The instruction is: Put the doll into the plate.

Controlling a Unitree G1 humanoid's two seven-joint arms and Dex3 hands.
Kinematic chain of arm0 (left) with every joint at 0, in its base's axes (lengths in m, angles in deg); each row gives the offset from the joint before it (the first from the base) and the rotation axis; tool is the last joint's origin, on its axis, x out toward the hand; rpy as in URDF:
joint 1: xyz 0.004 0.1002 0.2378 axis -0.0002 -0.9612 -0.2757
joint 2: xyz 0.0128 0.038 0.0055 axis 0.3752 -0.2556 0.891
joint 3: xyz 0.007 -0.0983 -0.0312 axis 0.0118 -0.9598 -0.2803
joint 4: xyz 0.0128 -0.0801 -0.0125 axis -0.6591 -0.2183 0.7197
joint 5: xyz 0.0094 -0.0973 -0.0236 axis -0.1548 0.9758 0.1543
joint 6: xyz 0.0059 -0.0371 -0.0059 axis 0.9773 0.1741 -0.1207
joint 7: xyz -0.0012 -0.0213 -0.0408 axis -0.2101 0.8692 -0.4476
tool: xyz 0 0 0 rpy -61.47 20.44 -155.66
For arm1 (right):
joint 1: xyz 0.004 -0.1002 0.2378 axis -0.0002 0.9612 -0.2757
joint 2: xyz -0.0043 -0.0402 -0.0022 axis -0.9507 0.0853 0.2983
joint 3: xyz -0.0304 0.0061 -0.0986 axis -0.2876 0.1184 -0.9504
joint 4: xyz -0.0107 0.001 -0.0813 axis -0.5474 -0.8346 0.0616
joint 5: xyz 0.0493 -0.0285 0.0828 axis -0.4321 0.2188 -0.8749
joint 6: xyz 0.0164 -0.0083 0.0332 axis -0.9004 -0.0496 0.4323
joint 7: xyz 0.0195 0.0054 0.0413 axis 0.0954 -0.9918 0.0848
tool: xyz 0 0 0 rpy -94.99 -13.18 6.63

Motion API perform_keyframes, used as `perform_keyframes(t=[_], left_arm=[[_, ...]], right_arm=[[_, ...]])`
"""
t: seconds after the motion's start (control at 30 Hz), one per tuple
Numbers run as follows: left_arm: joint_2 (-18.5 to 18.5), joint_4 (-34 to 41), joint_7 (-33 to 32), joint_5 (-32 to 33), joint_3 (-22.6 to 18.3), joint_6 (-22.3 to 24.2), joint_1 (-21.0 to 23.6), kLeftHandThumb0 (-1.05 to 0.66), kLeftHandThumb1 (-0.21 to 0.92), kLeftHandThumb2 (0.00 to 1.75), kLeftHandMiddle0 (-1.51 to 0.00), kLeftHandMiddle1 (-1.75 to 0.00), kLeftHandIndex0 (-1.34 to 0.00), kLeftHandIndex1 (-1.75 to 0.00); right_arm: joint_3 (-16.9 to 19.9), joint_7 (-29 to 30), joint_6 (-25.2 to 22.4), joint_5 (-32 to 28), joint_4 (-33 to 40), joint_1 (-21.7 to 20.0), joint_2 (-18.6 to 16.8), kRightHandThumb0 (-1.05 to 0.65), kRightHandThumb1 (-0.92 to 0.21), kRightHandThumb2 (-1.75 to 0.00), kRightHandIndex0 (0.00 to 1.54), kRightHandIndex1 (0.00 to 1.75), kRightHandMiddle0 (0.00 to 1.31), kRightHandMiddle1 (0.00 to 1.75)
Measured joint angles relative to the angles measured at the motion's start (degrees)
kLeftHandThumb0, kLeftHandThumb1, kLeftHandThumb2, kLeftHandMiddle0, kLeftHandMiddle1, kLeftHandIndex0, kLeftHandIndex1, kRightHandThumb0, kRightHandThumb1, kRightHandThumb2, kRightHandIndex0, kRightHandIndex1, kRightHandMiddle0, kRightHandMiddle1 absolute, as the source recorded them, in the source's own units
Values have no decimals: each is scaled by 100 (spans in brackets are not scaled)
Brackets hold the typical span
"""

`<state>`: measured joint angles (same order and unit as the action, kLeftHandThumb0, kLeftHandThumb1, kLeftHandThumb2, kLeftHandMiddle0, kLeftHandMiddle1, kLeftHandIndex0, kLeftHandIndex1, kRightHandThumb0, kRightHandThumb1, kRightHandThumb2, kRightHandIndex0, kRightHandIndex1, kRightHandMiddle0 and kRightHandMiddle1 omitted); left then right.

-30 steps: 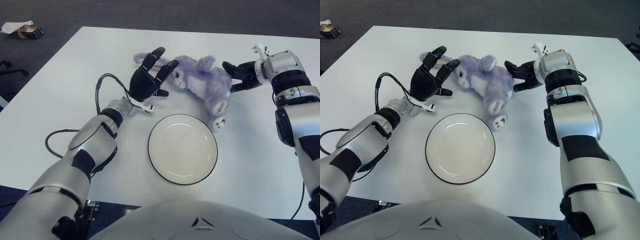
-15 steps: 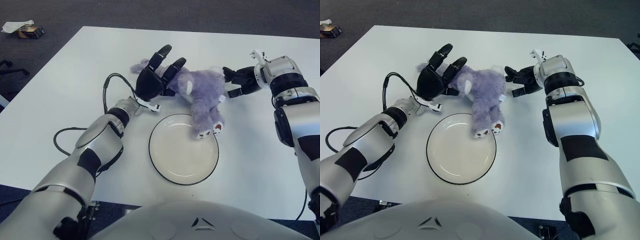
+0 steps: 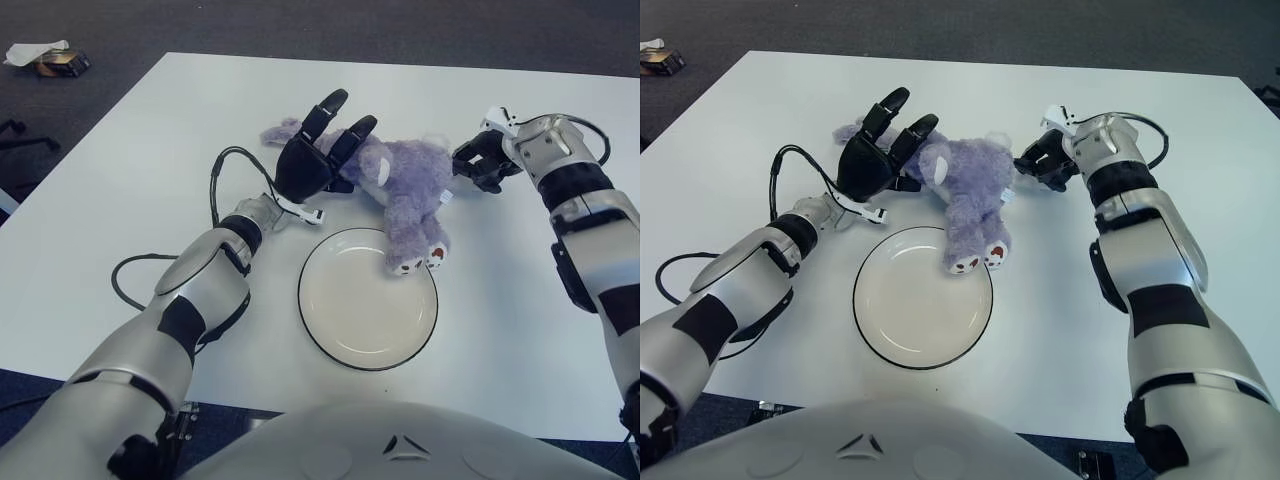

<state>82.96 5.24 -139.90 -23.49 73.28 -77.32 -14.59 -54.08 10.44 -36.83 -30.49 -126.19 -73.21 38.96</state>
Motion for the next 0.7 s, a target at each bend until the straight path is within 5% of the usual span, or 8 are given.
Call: perform_keyframes(t=[0.17, 0.3, 0.43, 0.7], left_arm=[[5, -5, 1, 1, -1, -43, 0, -58, 58, 78, -6, -42, 0, -65], [14, -20, 3, 1, -5, -119, 0, -58, 59, 78, -6, -44, 0, -66], [15, -25, 11, 6, -17, -186, 0, -58, 59, 78, -5, -48, 0, -69], [47, -77, 178, 148, -27, -295, 0, -57, 57, 80, -5, -60, 0, -78]], right_arm=[[4, 1310, 176, 606, 1020, 757, 202, -37, -77, -72, 97, 175, 29, 175], [81, 2284, 227, 982, 1684, 1347, 274, -37, -79, -69, 62, 175, 27, 175], [174, 3199, 374, 1288, 2144, 1831, 319, -37, -81, -66, 43, 175, 26, 175], [599, 4708, 1022, 1598, 2709, 2457, 525, -36, -84, -63, 32, 175, 24, 175]])
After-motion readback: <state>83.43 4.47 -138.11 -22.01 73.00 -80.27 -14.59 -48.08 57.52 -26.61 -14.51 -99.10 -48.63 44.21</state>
